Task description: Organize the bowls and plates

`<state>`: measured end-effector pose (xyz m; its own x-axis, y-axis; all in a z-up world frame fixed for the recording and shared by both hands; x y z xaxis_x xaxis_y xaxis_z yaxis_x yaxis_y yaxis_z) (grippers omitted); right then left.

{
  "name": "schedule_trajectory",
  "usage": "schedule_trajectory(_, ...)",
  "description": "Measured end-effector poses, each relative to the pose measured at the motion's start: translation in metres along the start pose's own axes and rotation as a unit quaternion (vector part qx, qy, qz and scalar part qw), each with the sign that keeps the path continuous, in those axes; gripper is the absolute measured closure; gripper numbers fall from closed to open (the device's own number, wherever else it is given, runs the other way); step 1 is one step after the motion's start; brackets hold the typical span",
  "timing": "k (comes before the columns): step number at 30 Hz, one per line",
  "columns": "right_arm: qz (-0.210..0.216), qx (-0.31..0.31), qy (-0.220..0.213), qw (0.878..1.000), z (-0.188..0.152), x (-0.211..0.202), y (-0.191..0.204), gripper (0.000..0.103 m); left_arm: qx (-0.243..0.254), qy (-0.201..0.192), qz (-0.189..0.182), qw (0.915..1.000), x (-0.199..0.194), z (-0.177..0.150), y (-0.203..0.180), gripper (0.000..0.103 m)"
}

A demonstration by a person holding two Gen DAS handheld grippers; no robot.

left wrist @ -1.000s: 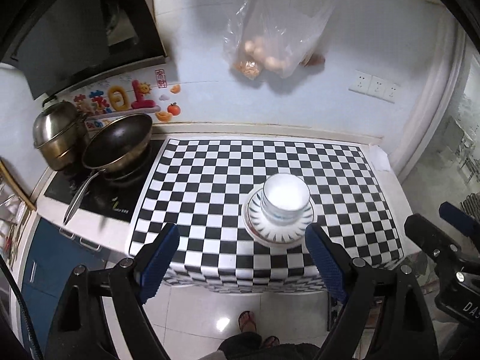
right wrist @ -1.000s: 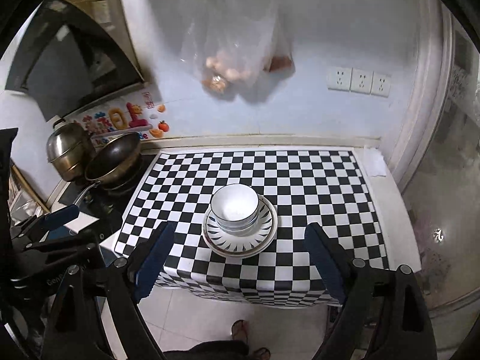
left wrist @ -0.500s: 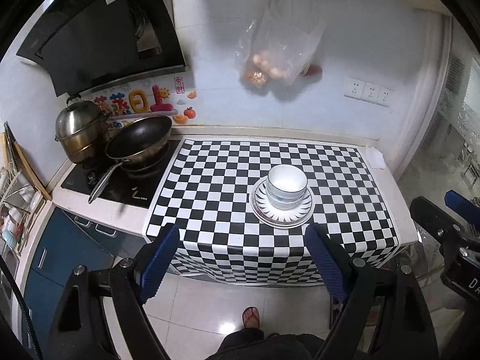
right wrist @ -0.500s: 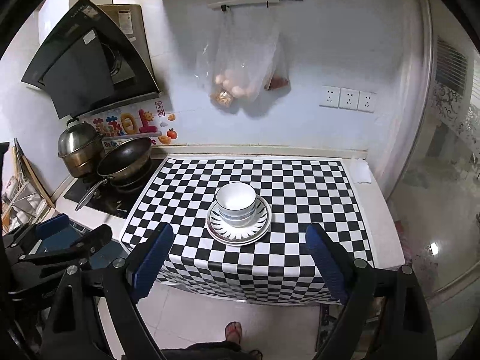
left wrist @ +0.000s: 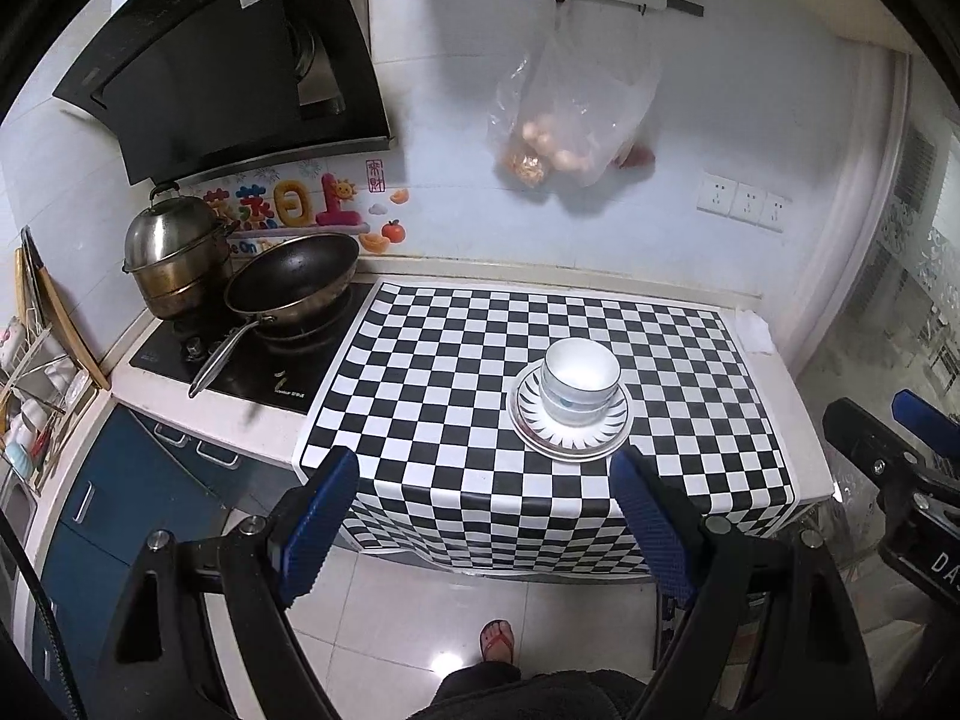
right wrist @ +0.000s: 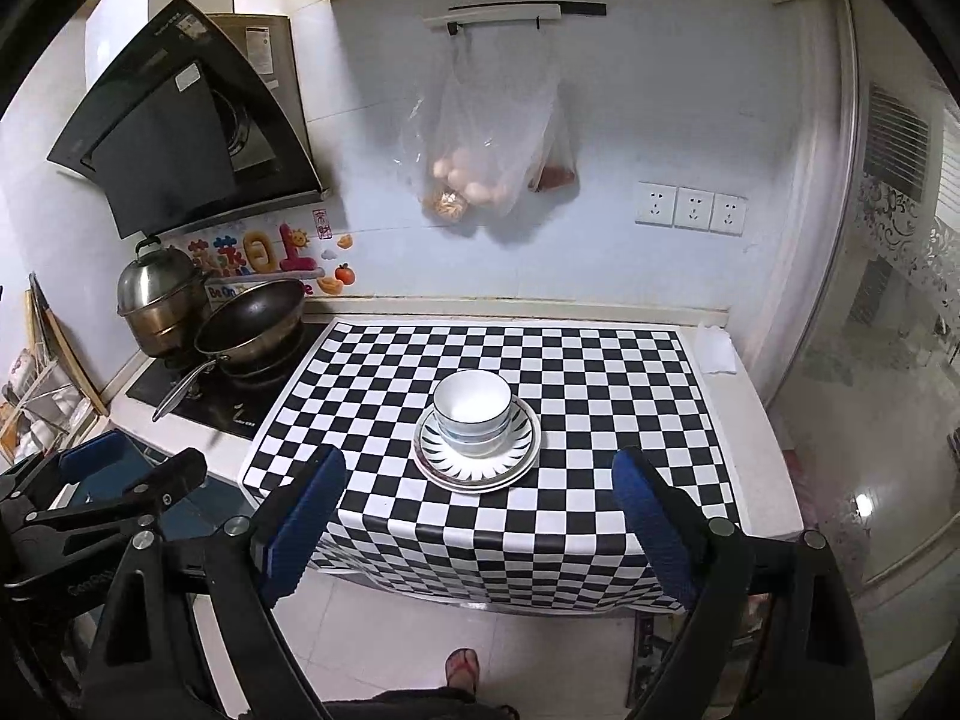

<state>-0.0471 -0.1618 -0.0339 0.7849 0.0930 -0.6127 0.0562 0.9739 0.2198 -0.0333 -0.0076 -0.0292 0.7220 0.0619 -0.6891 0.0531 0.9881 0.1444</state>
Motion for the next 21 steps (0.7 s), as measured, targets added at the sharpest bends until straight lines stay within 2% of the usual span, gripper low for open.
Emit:
schedule_trajectory(8,-0.002,-0.002,-0.003,1.0,0.009,0.005,-0.008,0.01,0.006,-0.005,0.003,1.0,-0.001,0.004,-0.003,0.017)
schedule_trajectory(21,-0.008,0.0,0.006,1.0,0.005,0.015,-0.014,0.01,0.013,-0.001,0.0,0.9999,0.001,0.003,-0.005,0.017)
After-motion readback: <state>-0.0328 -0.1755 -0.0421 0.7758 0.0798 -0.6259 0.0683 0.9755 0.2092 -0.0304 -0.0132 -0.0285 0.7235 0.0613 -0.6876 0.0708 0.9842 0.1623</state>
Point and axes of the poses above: each gripper's, at about its wrist camera, not at the fingertips, and x roughly the way its jaws point, y to its left, z to its top, the point moved 4 cm from there along x, roughly the way its jaws point, and after that the axes turned 12 degrees about x, right-handed, at the moved point
